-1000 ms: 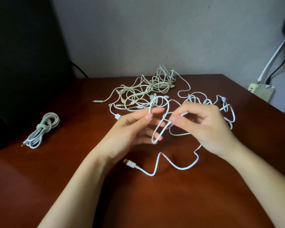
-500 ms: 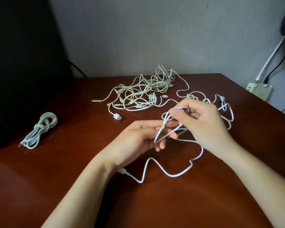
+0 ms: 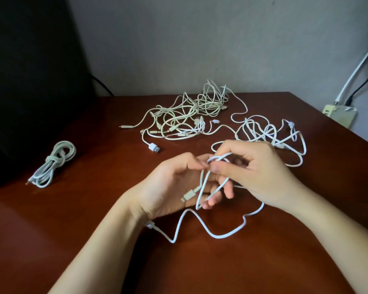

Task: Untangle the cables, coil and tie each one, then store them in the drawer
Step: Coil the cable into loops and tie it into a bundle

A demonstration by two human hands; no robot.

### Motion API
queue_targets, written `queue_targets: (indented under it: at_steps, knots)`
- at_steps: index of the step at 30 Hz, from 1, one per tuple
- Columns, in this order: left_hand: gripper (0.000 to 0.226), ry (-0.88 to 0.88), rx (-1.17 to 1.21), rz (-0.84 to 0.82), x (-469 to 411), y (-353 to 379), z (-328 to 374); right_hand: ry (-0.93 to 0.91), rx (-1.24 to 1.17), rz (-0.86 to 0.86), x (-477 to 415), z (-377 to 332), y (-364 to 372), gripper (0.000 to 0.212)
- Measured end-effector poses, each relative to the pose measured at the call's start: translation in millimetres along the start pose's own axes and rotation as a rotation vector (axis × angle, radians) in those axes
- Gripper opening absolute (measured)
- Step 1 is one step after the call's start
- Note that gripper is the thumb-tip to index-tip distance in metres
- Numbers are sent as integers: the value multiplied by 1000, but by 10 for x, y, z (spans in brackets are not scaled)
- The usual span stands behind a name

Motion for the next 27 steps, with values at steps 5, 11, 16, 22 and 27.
queue_targets:
  at_steps: [5,11,16,22,27]
  knots:
    - [46,-14,-147,100,-61,-25,-61,-72,437,128,1,-31,-65,25]
    - [35,127,-256,206,-61,-53,23,-131,500,236,17,-64,-125,25]
    - [43,259,-130,355,-9,-168,160,-1,451,221,-25,75,-199,41]
    - [14,379,-146,513,59,-210,282,159,621,-124,-13,265,37,41]
    - [21,420,-143,748,143,-438,314,19,657,-49,-4,210,50,21]
Point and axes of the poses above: each hand's wrist, its own x-axis away from the middle knuckle, its own y-axis out of the palm, z = x × y, the point moved 6 cm from there along -x, towards the middle knuckle, and after that the axes turned 8 degrees about x, right-handed, at the moved point
